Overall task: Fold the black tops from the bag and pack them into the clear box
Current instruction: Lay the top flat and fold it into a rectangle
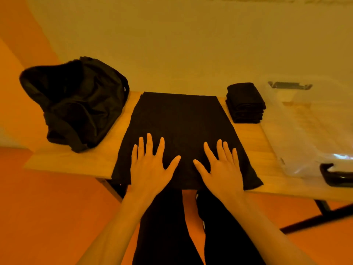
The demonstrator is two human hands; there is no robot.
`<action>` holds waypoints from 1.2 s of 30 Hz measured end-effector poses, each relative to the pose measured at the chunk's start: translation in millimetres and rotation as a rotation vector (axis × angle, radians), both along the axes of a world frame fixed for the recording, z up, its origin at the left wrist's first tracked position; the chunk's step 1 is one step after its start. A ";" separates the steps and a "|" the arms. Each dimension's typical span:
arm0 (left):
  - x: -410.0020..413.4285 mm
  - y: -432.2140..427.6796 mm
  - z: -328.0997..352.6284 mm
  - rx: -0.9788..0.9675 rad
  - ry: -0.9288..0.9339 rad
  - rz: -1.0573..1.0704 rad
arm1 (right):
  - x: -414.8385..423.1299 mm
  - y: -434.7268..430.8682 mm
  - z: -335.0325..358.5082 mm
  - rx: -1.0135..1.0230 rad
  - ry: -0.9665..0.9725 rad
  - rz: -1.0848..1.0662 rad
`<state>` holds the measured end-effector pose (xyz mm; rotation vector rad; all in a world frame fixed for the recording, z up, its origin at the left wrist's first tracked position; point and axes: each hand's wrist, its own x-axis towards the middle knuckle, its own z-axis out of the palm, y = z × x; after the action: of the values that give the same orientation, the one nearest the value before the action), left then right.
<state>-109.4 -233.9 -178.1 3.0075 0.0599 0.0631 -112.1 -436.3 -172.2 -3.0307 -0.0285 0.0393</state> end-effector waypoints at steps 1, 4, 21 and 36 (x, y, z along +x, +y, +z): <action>-4.2 -5.4 0.0 -0.004 -0.017 -0.008 | -5.1 -0.7 0.4 0.013 -0.032 0.002; -36.2 0.5 -2.8 -0.079 -0.170 0.040 | -32.5 -19.5 5.8 0.163 -0.124 -0.048; -60.8 81.0 -5.2 -0.946 -0.259 0.536 | -40.5 -82.1 24.7 0.661 0.067 -0.464; -104.8 119.4 2.2 -1.515 -0.082 0.564 | -88.4 -90.4 23.7 1.427 0.246 -0.773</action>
<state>-214.1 -114.6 -175.9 1.4104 0.6134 0.1200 -200.5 -526.7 -148.4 -1.4544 0.7534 0.2093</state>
